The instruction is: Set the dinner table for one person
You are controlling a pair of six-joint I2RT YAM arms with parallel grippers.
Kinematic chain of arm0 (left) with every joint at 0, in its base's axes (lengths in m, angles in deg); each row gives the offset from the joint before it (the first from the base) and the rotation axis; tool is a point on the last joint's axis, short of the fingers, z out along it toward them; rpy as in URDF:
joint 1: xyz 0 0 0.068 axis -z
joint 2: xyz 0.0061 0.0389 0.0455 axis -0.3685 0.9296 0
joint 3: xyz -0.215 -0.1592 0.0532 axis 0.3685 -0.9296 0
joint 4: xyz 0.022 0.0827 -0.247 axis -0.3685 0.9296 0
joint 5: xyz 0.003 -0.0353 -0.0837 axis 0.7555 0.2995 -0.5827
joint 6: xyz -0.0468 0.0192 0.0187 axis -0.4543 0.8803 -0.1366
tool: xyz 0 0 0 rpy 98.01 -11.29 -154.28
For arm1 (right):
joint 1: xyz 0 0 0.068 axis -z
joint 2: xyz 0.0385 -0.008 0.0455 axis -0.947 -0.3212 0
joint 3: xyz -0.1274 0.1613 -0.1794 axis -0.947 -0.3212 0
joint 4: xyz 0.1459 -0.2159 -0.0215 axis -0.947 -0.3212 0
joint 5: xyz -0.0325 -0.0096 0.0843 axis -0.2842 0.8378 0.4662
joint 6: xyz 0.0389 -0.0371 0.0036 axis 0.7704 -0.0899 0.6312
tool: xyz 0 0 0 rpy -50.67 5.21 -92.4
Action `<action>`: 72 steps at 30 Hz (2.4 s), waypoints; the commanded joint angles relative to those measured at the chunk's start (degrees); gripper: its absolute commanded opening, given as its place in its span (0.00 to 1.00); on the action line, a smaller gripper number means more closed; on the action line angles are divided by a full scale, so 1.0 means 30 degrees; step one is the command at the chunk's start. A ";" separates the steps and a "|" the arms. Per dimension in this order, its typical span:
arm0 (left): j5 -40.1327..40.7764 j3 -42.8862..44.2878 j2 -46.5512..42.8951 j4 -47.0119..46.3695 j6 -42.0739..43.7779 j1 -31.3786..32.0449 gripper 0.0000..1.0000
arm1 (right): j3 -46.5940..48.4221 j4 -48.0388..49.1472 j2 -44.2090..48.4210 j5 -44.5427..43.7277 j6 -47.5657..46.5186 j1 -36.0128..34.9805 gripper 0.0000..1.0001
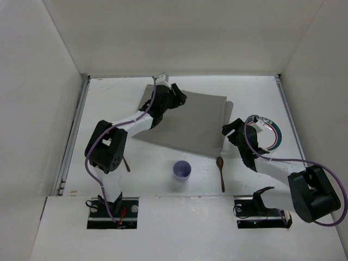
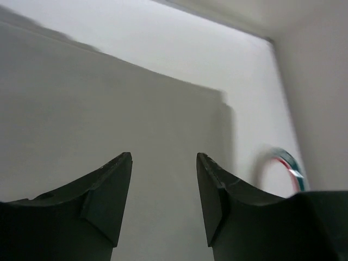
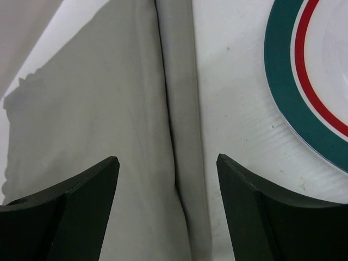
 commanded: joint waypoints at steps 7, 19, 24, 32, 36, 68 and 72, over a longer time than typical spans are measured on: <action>0.6401 0.2768 0.2867 0.5394 0.2634 -0.4368 0.49 | 0.1323 0.0081 -0.1216 0.1154 0.0106 0.0012 0.79; 0.6016 -0.1003 0.2669 0.4110 -0.2515 -0.6858 0.42 | 0.2816 -0.1091 -0.3852 0.3496 0.1129 0.0277 0.75; 0.6456 -0.3291 0.1613 0.1651 -0.4074 -0.6832 0.41 | 0.3930 -0.1062 -0.5727 0.4317 0.1598 0.0218 0.68; 0.6691 -0.3236 0.2019 0.1676 -0.4425 -0.6714 0.40 | 0.6418 -0.1325 -0.7280 0.4407 0.1776 0.0920 0.23; 0.6340 -0.2417 0.2840 0.1735 -0.4776 -0.6773 0.40 | 0.8965 -0.2291 -0.9240 0.4582 0.1512 0.1535 0.15; 0.7511 -0.6016 0.0471 0.1618 -0.4983 -0.6363 0.36 | 0.7275 -0.2118 -0.7901 0.4435 0.1921 0.2562 0.16; 0.7658 -0.7012 -0.0555 0.1384 -0.5070 -0.6304 0.36 | 0.6220 -0.1737 -0.7255 0.4377 0.1980 0.2474 0.17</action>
